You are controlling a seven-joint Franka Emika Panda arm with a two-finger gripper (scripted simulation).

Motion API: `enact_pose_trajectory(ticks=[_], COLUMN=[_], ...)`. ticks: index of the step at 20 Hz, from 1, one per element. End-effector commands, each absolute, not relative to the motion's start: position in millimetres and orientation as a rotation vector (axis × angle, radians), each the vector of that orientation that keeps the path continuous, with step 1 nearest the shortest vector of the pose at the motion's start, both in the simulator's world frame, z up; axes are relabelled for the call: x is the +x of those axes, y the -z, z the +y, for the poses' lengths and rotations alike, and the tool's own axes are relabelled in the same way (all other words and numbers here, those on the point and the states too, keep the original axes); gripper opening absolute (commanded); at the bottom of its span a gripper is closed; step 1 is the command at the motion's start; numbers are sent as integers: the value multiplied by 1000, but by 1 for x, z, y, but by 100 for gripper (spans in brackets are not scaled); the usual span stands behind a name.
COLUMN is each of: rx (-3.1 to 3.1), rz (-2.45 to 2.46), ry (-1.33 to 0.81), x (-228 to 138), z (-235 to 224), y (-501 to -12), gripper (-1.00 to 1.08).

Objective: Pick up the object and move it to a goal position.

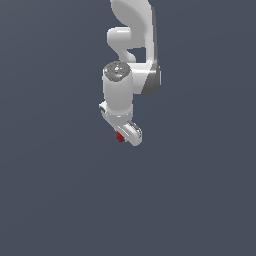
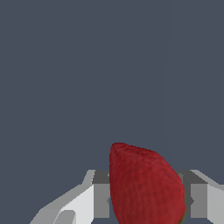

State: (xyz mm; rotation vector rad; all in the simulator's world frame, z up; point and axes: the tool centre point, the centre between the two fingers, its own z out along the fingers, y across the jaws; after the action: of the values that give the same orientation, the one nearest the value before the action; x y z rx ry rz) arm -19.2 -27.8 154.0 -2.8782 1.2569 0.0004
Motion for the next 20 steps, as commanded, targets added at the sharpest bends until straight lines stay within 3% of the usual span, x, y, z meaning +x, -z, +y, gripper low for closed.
enact_pose_trajectory(ticks=[1,11,20], rx=[-2878,-2879,-2880], rz=[1257,1257,1256], ry=[0,0,0], x=[-16,1,13], z=[-45,-110,-145], y=[-181,-281,-333], gripper=[-100,-100,-100])
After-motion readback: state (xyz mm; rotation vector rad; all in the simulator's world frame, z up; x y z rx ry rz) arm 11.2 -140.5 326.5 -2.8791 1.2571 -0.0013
